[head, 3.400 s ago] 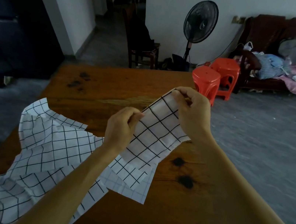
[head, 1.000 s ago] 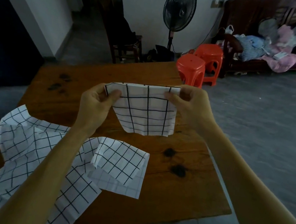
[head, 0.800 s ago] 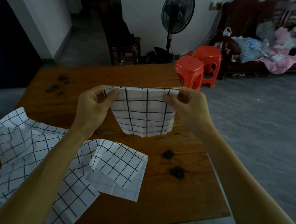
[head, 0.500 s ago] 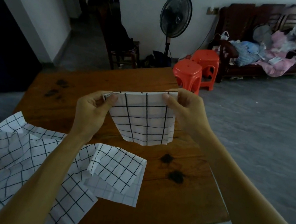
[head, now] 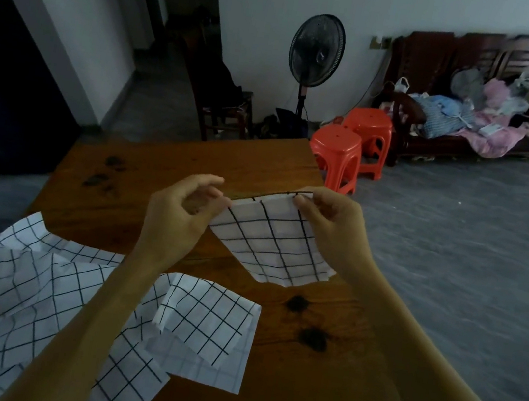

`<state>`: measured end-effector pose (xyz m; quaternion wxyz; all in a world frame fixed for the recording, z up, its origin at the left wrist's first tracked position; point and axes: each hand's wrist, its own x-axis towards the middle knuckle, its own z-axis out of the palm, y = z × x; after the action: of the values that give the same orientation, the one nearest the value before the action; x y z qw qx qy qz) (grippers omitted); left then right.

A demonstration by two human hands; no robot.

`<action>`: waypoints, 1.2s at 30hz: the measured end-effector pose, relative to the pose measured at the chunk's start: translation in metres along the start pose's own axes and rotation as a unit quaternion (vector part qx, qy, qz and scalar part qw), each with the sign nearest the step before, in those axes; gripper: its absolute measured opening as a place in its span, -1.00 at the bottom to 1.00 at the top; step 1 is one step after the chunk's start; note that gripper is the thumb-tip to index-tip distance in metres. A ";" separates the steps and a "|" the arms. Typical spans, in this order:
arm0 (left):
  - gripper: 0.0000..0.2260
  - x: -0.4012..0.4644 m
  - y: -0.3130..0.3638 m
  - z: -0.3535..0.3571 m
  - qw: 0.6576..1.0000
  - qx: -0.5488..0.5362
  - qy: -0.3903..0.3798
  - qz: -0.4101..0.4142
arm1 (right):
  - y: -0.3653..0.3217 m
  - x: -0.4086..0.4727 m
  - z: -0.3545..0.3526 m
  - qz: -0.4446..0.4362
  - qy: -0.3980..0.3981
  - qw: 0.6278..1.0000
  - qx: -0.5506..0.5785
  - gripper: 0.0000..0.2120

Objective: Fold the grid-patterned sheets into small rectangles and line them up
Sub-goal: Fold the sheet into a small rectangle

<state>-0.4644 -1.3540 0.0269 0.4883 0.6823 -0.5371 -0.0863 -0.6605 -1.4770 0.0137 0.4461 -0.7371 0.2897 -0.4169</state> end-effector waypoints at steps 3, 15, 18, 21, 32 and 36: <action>-0.59 0.006 0.015 0.014 0.988 0.118 -0.061 0.074 | 0.000 0.001 0.003 -0.014 -0.012 1.000 -0.006 -0.76; -0.87 0.017 0.029 0.035 0.982 0.114 -0.091 0.123 | -0.001 0.001 0.000 -0.036 -0.073 0.996 -0.030 -0.89; -0.89 0.016 0.030 0.033 0.990 0.066 -0.090 0.092 | 0.000 0.000 -0.001 -0.032 -0.069 0.996 -0.052 -0.90; -0.90 0.013 0.030 0.033 0.991 0.057 -0.087 0.082 | -0.001 0.000 0.001 -0.036 -0.073 0.996 -0.046 -0.85; -0.88 0.012 0.034 0.030 0.990 0.069 -0.057 0.106 | -0.010 0.000 0.007 -0.038 -0.027 0.999 -0.007 -0.91; -0.86 0.010 0.031 0.030 0.989 0.075 -0.056 0.114 | -0.012 0.000 0.005 -0.022 -0.008 1.000 -0.018 -0.90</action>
<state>-0.4997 -1.3779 0.0398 0.4117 0.6457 -0.6425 -0.0276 -0.6553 -1.4698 0.0229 0.4254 -0.7544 0.2777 -0.4157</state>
